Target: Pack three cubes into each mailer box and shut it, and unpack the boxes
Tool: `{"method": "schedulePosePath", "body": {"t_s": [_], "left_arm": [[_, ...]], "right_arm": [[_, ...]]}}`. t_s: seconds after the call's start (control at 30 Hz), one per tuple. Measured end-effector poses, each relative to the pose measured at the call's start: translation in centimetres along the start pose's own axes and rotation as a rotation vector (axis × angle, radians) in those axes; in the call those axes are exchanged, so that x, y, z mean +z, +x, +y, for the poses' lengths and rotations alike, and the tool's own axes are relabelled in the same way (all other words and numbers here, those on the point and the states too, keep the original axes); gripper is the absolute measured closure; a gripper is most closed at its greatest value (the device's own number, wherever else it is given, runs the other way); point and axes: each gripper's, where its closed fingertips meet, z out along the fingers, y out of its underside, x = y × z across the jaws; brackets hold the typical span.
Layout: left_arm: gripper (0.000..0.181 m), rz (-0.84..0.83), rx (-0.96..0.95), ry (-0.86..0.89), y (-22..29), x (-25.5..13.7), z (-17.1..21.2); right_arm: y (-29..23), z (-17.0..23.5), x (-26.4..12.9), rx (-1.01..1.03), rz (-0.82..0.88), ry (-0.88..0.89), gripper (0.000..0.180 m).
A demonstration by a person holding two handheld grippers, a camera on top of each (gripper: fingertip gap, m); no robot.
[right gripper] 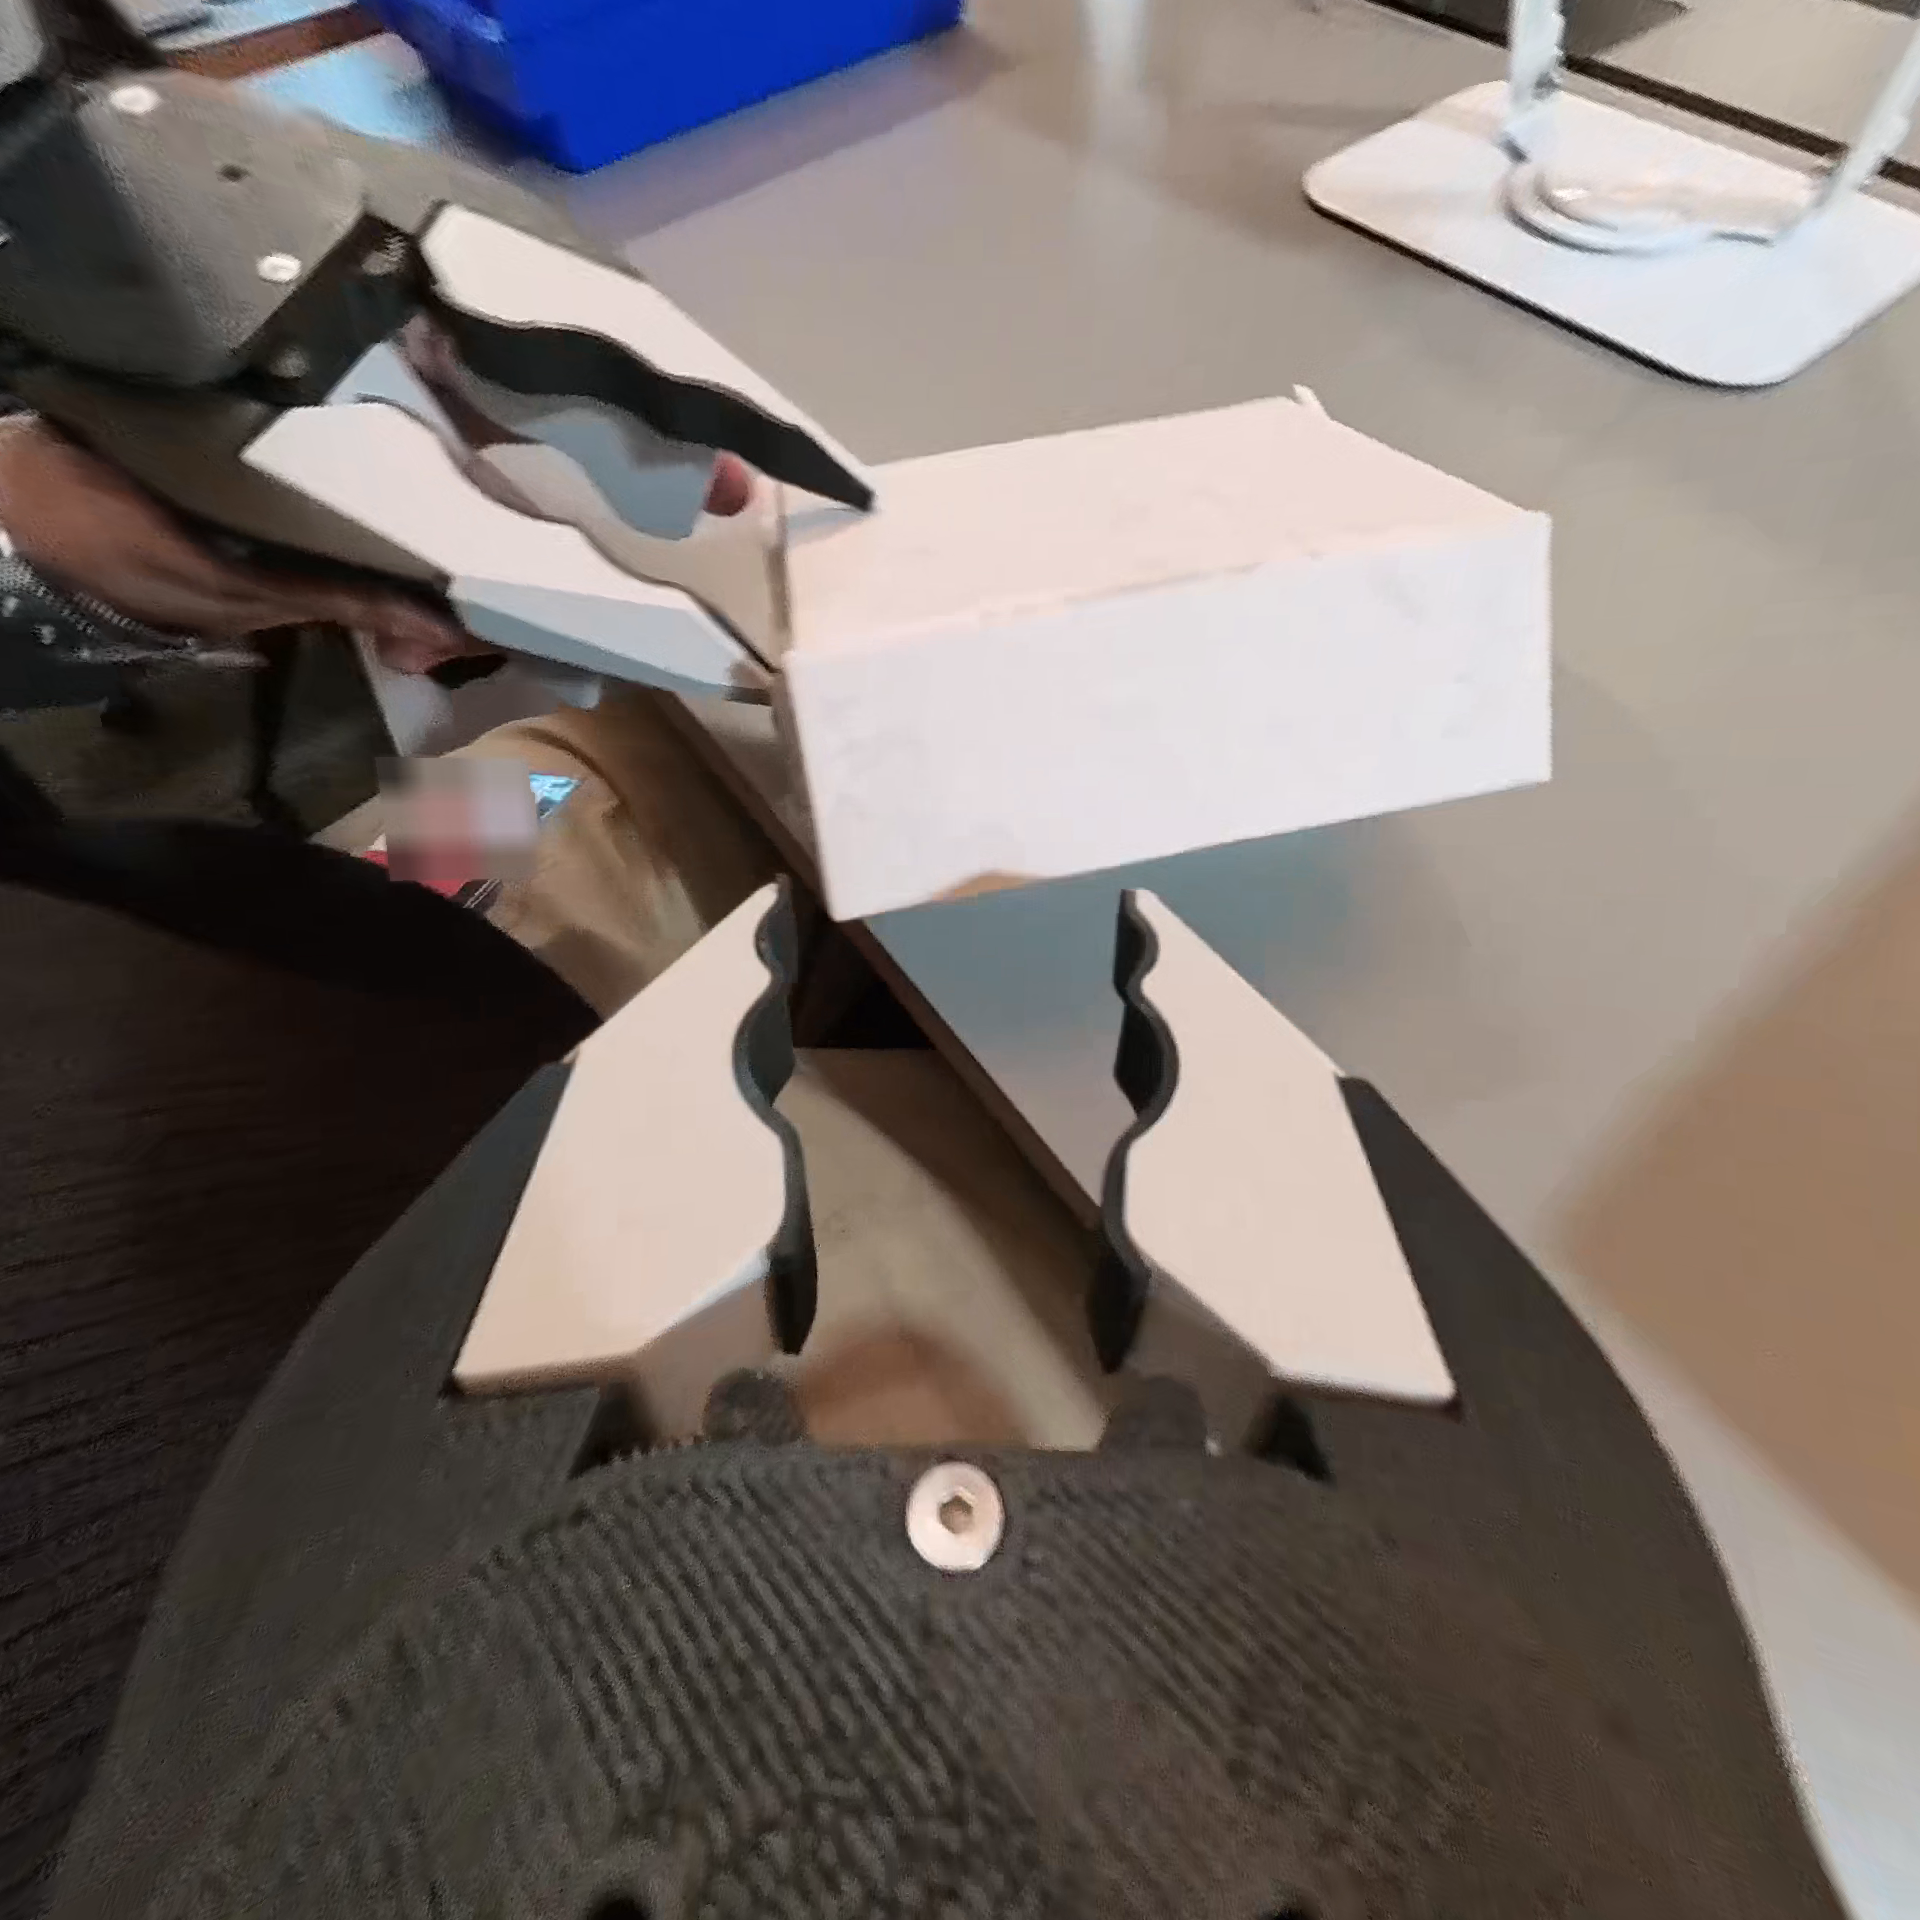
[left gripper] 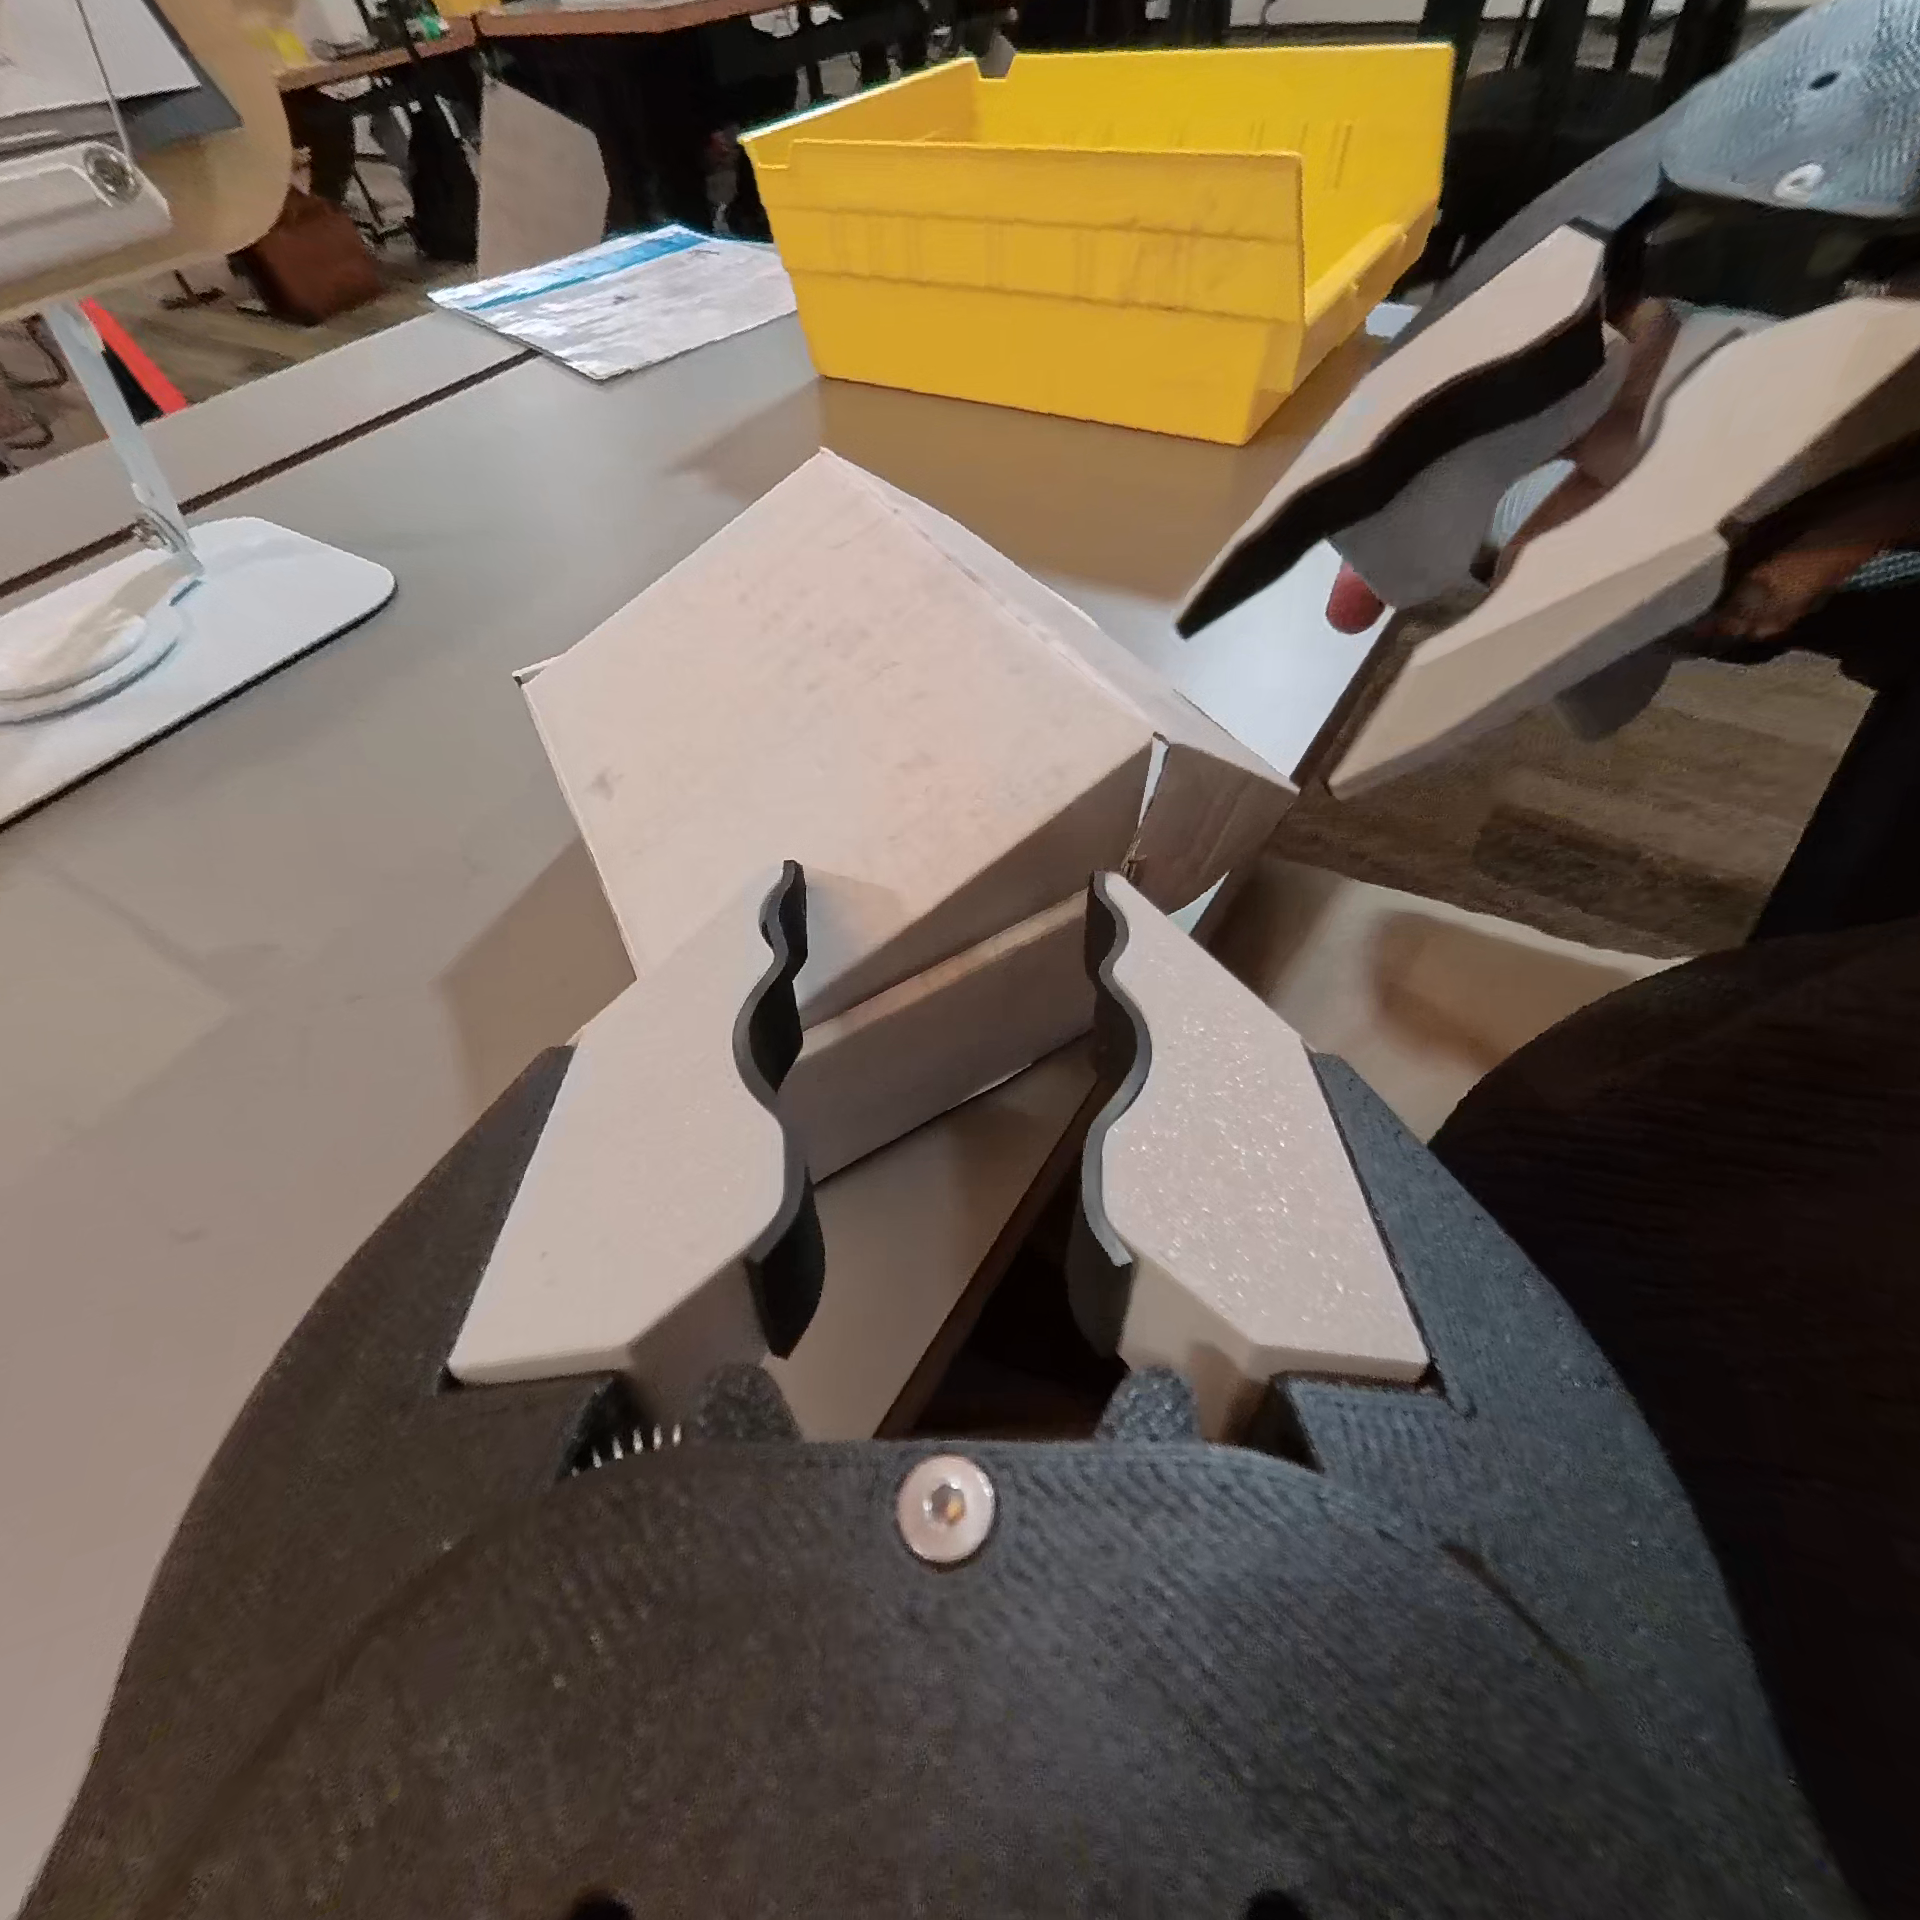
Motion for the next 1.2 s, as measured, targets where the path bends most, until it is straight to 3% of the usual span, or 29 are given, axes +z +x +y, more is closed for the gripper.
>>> {"method": "schedulePosePath", "body": {"t_s": [0.07,0.23,0.4,0.47,0.53,0.77,0.93,1.2], "left_arm": [[0.127,-0.009,0.024,-0.005,0.1,0.1,0.0],[0.126,-0.019,0.041,-0.008,0.1,0.2,0.0],[0.126,-0.026,0.067,-0.01,0.3,0.3,0.0],[0.126,-0.033,0.075,-0.009,0.4,0.4,-0.1],[0.127,-0.04,0.082,-0.006,0.4,0.4,-0.2],[0.122,-0.067,0.127,-0.022,0.4,0.6,0.1],[0.122,-0.088,0.162,-0.033,0.4,0.7,0.3],[0.122,-0.098,0.161,-0.043,0.3,0.8,0.4]], "right_arm": [[0.4,0.0,-0.1,0.082,-0.014,0.01,0.12],[-2.7,1.0,0.8,0.379,-0.303,-0.031,0.133],[-3.2,0.7,1.2,0.536,-0.376,0.034,0.137],[-3.0,0.2,1.2,0.578,-0.388,0.075,0.147],[-2.4,0.2,1.3,0.578,-0.365,0.098,0.163],[-1.0,-0.9,0.6,0.471,-0.299,0.182,0.17],[-0.5,-0.3,0.7,0.294,-0.188,0.135,0.171],[-0.2,0.5,1.0,0.241,-0.151,0.099,0.177]]}}
